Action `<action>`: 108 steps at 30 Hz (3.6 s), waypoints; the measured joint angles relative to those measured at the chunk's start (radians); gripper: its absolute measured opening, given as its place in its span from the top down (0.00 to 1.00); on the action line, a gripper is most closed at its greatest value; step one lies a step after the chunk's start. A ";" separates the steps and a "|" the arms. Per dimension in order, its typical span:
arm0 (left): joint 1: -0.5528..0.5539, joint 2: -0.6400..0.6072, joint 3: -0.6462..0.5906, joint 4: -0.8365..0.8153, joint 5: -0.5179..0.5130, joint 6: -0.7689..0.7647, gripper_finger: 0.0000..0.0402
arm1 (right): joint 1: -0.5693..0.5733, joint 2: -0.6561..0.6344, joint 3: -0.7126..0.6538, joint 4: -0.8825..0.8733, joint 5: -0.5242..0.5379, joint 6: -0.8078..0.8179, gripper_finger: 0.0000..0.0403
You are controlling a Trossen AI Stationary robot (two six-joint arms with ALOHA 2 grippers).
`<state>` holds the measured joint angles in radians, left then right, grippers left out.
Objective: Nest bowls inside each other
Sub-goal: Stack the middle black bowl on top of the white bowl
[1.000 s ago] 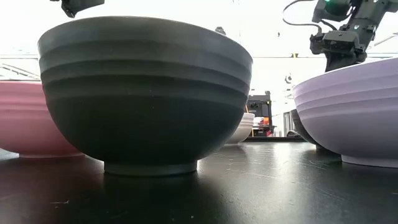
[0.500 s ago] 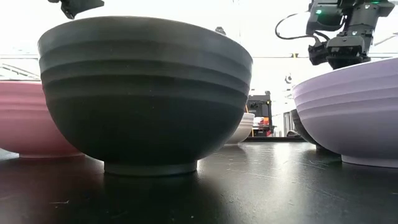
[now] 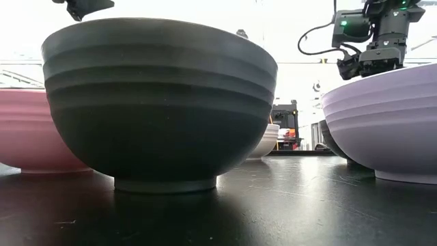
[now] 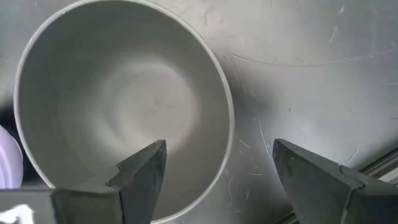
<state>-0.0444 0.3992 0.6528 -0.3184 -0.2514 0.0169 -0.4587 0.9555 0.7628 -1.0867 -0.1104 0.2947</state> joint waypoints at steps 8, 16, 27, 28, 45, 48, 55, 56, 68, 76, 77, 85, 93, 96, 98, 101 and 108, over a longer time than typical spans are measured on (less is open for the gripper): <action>0.000 0.000 0.000 0.000 0.024 0.000 0.22 | 0.003 0.055 -0.001 0.019 0.000 -0.019 0.29; 0.000 0.000 0.000 0.000 0.025 0.000 0.22 | 0.003 0.108 -0.001 0.067 0.000 -0.037 0.29; 0.000 0.000 0.000 -0.001 0.025 0.002 0.22 | 0.003 0.122 -0.002 0.117 0.001 -0.050 0.29; 0.000 0.000 0.000 -0.001 0.025 0.002 0.22 | 0.003 0.122 -0.006 0.120 0.001 -0.050 0.30; 0.000 0.000 0.000 -0.001 0.025 0.005 0.22 | 0.002 0.122 -0.074 0.163 0.005 -0.054 0.45; 0.000 0.000 0.000 -0.001 0.025 0.005 0.22 | 0.002 0.122 -0.074 0.168 0.005 -0.070 0.51; 0.000 0.000 0.000 -0.001 0.025 0.004 0.22 | 0.002 0.122 -0.074 0.201 0.006 -0.076 0.71; 0.000 0.000 0.000 -0.001 0.025 0.004 0.22 | 0.002 0.122 -0.074 0.202 0.007 -0.079 0.75; 0.000 0.000 0.000 -0.007 0.025 -0.001 0.22 | 0.000 0.122 -0.074 0.212 0.008 -0.078 0.97; 0.000 0.000 0.000 -0.024 0.025 -0.006 0.22 | 0.000 0.122 -0.074 0.224 0.008 -0.082 0.99; 0.000 0.000 0.000 -0.026 0.025 -0.008 0.22 | 0.000 0.122 -0.074 0.227 0.008 -0.083 0.99; 0.000 0.000 0.000 -0.031 0.025 -0.018 0.22 | 0.000 0.122 -0.074 0.325 0.002 -0.109 1.00; 0.000 0.000 0.000 -0.044 0.025 -0.020 0.22 | 0.000 0.122 -0.074 0.459 -0.084 -0.143 1.00; 0.000 0.000 0.000 -0.054 0.025 -0.025 0.22 | 0.000 0.122 -0.074 0.506 -0.104 -0.146 1.00; 0.000 0.000 0.000 -0.057 0.025 -0.027 0.22 | 0.000 0.122 -0.074 0.521 -0.102 -0.153 1.00; 0.000 0.000 0.000 -0.058 0.025 -0.027 0.22 | 0.000 0.122 -0.073 0.558 -0.101 -0.164 1.00; 0.000 0.000 -0.001 -0.055 0.025 -0.027 0.22 | 0.000 0.122 0.011 0.552 -0.103 -0.177 1.00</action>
<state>-0.0446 0.3988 0.6521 -0.3739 -0.2264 -0.0101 -0.4587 1.0775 0.7736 -0.5351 -0.2138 0.1177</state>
